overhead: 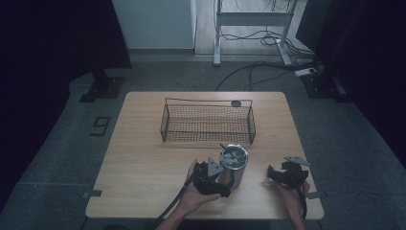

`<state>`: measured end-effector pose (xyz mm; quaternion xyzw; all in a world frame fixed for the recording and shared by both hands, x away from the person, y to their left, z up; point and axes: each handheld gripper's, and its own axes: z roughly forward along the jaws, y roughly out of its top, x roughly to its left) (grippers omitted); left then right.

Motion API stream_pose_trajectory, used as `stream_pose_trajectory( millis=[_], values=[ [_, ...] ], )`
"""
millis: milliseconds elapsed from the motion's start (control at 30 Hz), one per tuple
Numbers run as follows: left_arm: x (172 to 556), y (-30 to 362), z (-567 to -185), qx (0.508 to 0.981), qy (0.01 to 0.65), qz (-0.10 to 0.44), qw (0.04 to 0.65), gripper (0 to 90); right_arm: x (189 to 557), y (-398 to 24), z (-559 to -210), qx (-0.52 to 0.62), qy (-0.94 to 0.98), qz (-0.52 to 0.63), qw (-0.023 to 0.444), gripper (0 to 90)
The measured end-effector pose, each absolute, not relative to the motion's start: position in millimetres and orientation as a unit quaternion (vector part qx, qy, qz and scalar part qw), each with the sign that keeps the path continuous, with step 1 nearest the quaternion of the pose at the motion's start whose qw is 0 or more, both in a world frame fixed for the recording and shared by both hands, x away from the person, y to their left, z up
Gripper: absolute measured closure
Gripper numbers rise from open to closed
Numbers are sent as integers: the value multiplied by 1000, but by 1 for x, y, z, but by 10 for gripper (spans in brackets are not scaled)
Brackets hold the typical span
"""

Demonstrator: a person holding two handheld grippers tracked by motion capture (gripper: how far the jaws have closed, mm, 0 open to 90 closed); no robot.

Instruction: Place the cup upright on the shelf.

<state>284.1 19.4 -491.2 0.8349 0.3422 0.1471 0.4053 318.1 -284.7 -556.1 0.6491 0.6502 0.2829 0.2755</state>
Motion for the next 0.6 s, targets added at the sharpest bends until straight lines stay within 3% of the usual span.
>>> stream_pose_trajectory(
  millis=[600],
  values=[
    [284, 4, -492, 840, 326, 183, 393, 26, 318, -285, -556, 649, 651, 283, 275, 60]
  ],
)
